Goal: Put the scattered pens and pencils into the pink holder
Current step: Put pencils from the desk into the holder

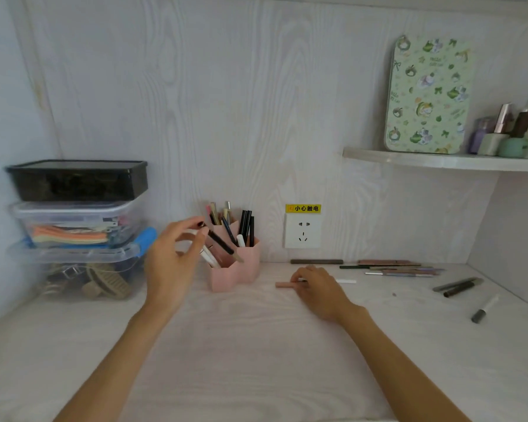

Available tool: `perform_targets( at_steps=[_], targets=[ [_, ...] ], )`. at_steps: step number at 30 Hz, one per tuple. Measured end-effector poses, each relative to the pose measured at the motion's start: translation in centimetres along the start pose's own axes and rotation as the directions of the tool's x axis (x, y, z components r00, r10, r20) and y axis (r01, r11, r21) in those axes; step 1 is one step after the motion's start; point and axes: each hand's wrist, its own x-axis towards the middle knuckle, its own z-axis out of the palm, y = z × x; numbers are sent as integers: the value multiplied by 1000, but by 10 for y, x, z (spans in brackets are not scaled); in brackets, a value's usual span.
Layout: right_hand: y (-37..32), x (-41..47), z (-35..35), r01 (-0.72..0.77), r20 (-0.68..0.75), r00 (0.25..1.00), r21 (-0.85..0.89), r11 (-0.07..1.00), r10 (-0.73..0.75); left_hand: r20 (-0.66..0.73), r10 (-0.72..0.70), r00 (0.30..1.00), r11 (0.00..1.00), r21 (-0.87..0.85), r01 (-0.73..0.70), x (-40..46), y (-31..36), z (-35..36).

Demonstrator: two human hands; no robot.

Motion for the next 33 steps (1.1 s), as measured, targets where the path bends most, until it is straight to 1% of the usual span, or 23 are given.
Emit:
perform_targets(
  at_steps=[1, 3, 5, 6, 8, 9, 12, 15, 17, 18, 19, 21, 23, 24, 25, 26, 27, 28, 29, 30, 31, 32, 33],
  targets=[
    [1, 0, 3, 7, -36, 999, 13, 1000, -7, -75, 52, 996, 999, 7, -52, 12, 7, -4],
    [4, 0, 8, 17, -102, 995, 33, 999, -13, -183, 149, 972, 987, 90, -135, 37, 18, -8],
    [6, 1, 12, 17, -141, 990, 41, 999, -11, -227, 206, 952, 966, 205, -160, 57, 24, -5],
    [6, 2, 13, 21, -150, 989, 40, 999, -15, -219, 219, 951, 953, 259, -159, 65, 24, -1],
    [8, 3, 14, 32, -155, 988, 43, 999, -25, -148, 209, 967, 924, 353, -146, 74, 19, 11],
    [8, 3, 14, 36, -154, 988, 48, 998, -28, -100, 182, 978, 914, 385, -130, 77, 14, 17],
    [11, 4, 15, 70, -173, 983, 54, 996, -60, 47, 40, 998, 876, 479, -58, 78, -6, 30],
    [12, 4, 15, 101, -220, 971, 32, 994, -91, 242, -81, 967, 762, 640, -96, 73, -20, 38],
    [13, 4, 14, 118, -234, 966, 19, 993, -111, 315, -109, 943, 696, 702, -154, 66, -23, 42],
    [13, 4, 13, 127, -235, 965, 18, 992, -119, 310, -76, 948, 677, 714, -179, 62, -23, 45],
    [13, 3, 11, 136, -234, 964, 17, 991, -128, 281, -13, 960, 669, 716, -201, 56, -22, 47],
    [12, 3, 4, 147, -258, 957, 23, 989, -136, 192, 139, 972, 700, 675, -233, 41, -14, 53],
    [9, 3, -6, 138, -395, 915, 109, 984, -85, 148, 281, 948, 756, 574, -314, 20, -2, 66],
    [8, 2, -11, 121, -477, 879, 205, 971, -9, 181, 330, 926, 767, 521, -375, 8, 3, 76],
    [7, 2, -17, 97, -536, 839, 324, 941, 98, 260, 343, 903, 777, 461, -428, -3, 7, 87],
    [8, 3, -21, 80, -559, 800, 461, 884, 219, 372, 299, 879, 802, 401, -443, -13, 9, 100],
    [10, 4, -25, 81, -552, 762, 600, 796, 338, 489, 217, 845, 831, 361, -423, -24, 7, 112],
    [12, 5, -29, 95, -520, 727, 723, 684, 449, 593, 128, 795, 851, 346, -395, -34, 4, 124],
    [16, 5, -32, 109, -462, 699, 823, 558, 546, 668, 49, 742, 850, 362, -382, -42, 0, 135],
    [20, 5, -35, 119, -383, 683, 899, 422, 622, 712, -10, 702, 833, 395, -389, -49, -4, 143],
    [22, 4, -38, 127, -290, 681, 951, 281, 672, 728, -44, 684, 817, 420, -396, -53, -7, 148],
    [24, 4, -40, 139, -200, 689, 980, 144, 696, 730, -64, 681, 806, 440, -396, -55, -8, 150],
    [25, 3, -41, 155, -133, 699, 987, 33, 703, 720, -69, 690, 799, 454, -394, -57, -9, 149]
  ],
)
